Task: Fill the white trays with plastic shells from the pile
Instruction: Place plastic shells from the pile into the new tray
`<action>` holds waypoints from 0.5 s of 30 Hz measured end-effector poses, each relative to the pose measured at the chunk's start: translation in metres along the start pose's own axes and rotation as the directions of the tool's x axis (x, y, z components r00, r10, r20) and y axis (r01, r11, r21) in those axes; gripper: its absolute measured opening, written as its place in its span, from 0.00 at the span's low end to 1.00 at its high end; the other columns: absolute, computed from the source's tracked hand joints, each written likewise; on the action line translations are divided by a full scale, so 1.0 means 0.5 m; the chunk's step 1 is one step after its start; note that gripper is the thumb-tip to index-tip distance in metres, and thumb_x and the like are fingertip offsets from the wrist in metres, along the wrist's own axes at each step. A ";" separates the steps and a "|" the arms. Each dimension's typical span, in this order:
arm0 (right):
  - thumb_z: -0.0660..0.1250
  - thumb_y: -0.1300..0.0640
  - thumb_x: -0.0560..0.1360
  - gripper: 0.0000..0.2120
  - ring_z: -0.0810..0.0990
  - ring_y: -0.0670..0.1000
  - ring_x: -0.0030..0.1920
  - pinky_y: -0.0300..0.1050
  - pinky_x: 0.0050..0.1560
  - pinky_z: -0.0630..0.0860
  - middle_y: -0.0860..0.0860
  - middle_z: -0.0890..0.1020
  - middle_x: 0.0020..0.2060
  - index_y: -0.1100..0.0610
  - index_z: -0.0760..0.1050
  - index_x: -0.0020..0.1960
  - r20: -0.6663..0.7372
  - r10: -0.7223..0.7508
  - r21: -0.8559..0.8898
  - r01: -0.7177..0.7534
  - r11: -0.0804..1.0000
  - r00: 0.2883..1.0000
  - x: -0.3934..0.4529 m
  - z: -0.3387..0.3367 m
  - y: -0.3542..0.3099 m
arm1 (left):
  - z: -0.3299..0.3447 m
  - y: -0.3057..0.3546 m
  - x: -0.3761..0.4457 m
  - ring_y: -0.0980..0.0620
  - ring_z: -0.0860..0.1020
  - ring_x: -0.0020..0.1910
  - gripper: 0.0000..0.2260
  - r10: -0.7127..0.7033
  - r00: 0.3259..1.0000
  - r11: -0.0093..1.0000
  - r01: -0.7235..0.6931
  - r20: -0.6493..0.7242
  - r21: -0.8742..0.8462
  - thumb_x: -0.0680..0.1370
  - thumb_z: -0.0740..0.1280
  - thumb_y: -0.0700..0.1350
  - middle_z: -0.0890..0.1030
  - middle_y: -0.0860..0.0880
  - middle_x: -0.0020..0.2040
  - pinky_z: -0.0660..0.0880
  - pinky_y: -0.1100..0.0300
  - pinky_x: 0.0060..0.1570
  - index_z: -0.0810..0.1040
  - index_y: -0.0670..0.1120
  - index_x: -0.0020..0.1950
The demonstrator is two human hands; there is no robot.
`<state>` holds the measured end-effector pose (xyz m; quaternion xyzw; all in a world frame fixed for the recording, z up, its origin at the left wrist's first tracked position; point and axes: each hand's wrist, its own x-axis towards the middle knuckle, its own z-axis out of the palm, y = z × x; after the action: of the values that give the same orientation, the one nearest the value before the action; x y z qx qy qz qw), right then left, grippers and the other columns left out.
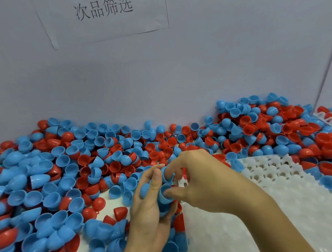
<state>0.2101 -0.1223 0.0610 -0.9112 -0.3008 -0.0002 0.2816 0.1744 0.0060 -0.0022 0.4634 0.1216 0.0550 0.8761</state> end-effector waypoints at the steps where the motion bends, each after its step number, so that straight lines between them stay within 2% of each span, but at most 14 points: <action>1: 0.74 0.44 0.72 0.08 0.78 0.45 0.42 0.43 0.41 0.80 0.40 0.78 0.42 0.46 0.80 0.48 -0.012 0.009 -0.027 -0.009 1.000 1.000 0.001 0.003 -0.004 | 0.001 0.000 0.000 0.54 0.82 0.37 0.21 0.008 1.000 1.000 -0.007 -0.016 0.006 0.62 0.73 0.61 0.84 0.48 0.44 0.79 0.60 0.33 0.84 0.52 0.51; 4: 0.73 0.50 0.73 0.05 0.79 0.48 0.43 0.49 0.45 0.81 0.44 0.81 0.43 0.49 0.81 0.47 -0.094 -0.001 -0.095 -0.008 0.995 0.996 0.005 0.013 -0.016 | 0.002 -0.001 0.002 0.52 0.83 0.42 0.23 0.026 0.999 1.000 -0.026 -0.041 -0.007 0.63 0.72 0.61 0.85 0.47 0.48 0.80 0.57 0.37 0.84 0.53 0.53; 7: 0.71 0.53 0.75 0.06 0.78 0.43 0.41 0.44 0.46 0.81 0.41 0.81 0.45 0.48 0.82 0.52 -0.125 -0.015 -0.059 0.008 0.998 0.992 0.008 0.013 -0.015 | 0.000 -0.001 0.004 0.50 0.85 0.50 0.24 -0.003 0.995 0.998 -0.004 -0.103 -0.061 0.66 0.71 0.62 0.85 0.49 0.55 0.80 0.58 0.38 0.83 0.56 0.59; 9: 0.71 0.54 0.76 0.08 0.77 0.40 0.39 0.38 0.45 0.79 0.39 0.79 0.43 0.48 0.82 0.54 -0.143 0.012 -0.003 -0.013 1.000 0.990 0.006 0.000 -0.006 | 0.000 0.001 0.004 0.53 0.86 0.47 0.17 -0.006 0.998 0.999 0.003 -0.067 -0.049 0.69 0.68 0.62 0.86 0.50 0.52 0.80 0.61 0.37 0.85 0.58 0.53; 12: 0.71 0.55 0.76 0.04 0.79 0.39 0.41 0.34 0.41 0.78 0.38 0.80 0.39 0.49 0.83 0.50 -0.240 0.101 0.074 -0.085 0.994 0.966 -0.005 -0.044 0.034 | 0.002 0.005 0.002 0.57 0.84 0.36 0.14 0.003 0.999 0.999 -0.005 -0.046 -0.037 0.68 0.68 0.61 0.86 0.49 0.43 0.77 0.65 0.32 0.86 0.57 0.46; 14: 0.72 0.56 0.76 0.06 0.79 0.36 0.41 0.29 0.37 0.74 0.36 0.79 0.39 0.49 0.83 0.52 -0.285 0.172 0.056 -0.163 0.985 0.943 -0.018 -0.078 0.084 | 0.001 0.006 0.003 0.59 0.81 0.31 0.12 0.000 0.999 0.999 -0.002 -0.051 -0.050 0.69 0.68 0.60 0.85 0.49 0.39 0.73 0.67 0.26 0.87 0.57 0.44; 15: 0.72 0.57 0.76 0.06 0.80 0.38 0.41 0.29 0.37 0.74 0.37 0.80 0.40 0.50 0.83 0.52 -0.299 0.209 0.021 -0.212 0.977 0.931 -0.025 -0.096 0.115 | 0.001 0.005 0.003 0.59 0.80 0.30 0.12 -0.002 0.999 0.998 -0.001 -0.050 -0.058 0.70 0.68 0.60 0.84 0.48 0.39 0.71 0.67 0.24 0.87 0.56 0.44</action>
<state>0.2396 -0.1916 0.0698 -0.9291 -0.1555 -0.1096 0.3170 0.1762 0.0073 -0.0001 0.4362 0.1420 0.0701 0.8858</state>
